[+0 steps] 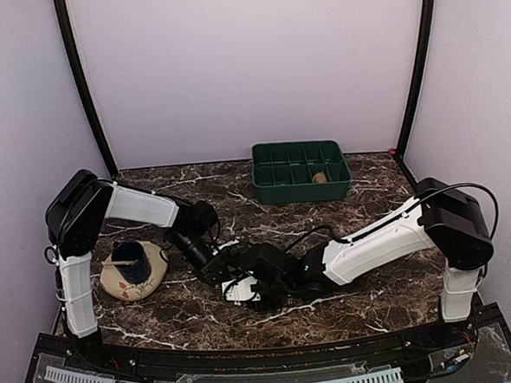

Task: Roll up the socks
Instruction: Roll the sock at the center of the board.

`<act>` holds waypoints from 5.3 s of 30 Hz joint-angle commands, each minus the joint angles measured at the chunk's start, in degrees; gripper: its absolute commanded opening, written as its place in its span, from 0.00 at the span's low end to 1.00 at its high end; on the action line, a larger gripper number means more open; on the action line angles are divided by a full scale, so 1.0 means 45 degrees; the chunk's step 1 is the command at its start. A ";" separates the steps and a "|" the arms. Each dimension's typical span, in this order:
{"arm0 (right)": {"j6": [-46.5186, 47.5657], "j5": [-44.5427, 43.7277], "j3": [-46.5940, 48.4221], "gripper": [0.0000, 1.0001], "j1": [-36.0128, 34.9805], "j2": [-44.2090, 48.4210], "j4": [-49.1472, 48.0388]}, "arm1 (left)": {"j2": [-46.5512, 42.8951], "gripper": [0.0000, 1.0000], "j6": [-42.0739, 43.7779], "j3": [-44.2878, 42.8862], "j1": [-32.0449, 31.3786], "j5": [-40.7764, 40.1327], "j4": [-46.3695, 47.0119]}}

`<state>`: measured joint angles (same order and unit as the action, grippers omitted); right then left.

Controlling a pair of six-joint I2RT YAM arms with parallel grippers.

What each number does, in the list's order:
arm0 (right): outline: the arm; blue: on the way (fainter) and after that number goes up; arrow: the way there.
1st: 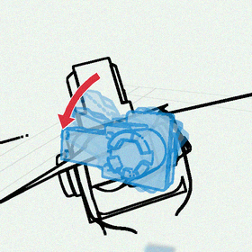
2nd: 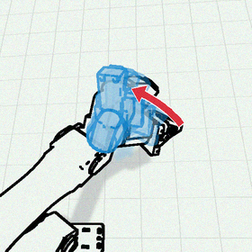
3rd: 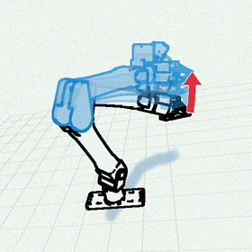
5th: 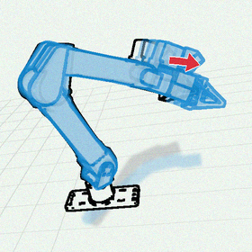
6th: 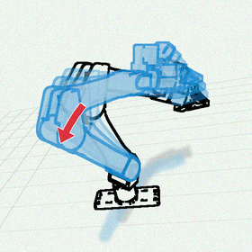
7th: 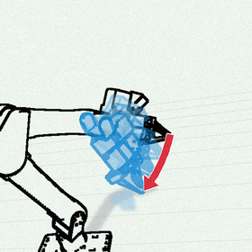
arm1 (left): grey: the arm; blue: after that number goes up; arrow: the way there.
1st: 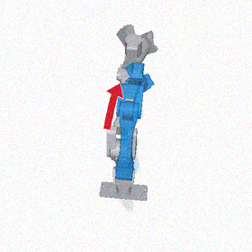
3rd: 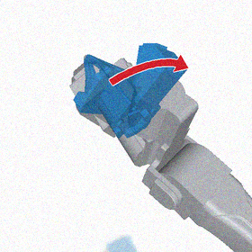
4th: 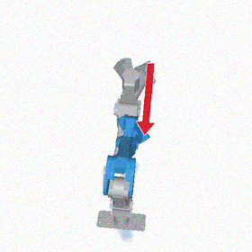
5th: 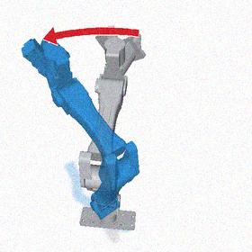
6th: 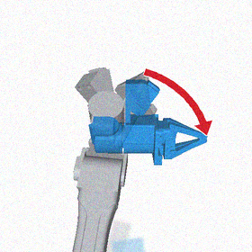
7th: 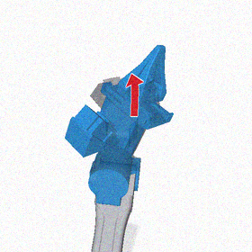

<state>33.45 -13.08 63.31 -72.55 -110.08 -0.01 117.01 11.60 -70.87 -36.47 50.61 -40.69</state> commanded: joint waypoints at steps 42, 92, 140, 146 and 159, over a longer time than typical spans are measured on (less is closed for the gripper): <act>-0.1144 0.3332 0.3236 0.00 0.1400 -0.2095 0.4406 | -0.1744 0.31 -0.1683 0.0229 0.0848 -0.1393 0.0504; -0.3376 1.0758 0.9894 0.00 0.3978 -0.5802 1.1925 | -1.0798 0.26 -0.5231 0.9724 -0.2175 -1.0701 1.1150; -0.2488 1.2521 1.2132 0.00 0.4695 -0.7491 1.4584 | -0.6077 0.36 0.1592 0.6939 -0.5880 -1.4073 1.0058; -0.2450 1.2565 1.2142 0.00 0.4717 -0.7509 1.4634 | -0.5470 0.36 0.1829 0.6545 -0.5880 -1.4210 0.9724; -0.2376 1.2771 1.2112 0.00 0.4756 -0.7490 1.4674 | -0.4948 0.20 0.1806 0.6127 -0.5878 -1.4411 0.9008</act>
<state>22.06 44.21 117.30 -51.59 -141.99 63.99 93.51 19.35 -41.80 -62.65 -14.06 3.55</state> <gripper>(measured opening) 0.039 0.226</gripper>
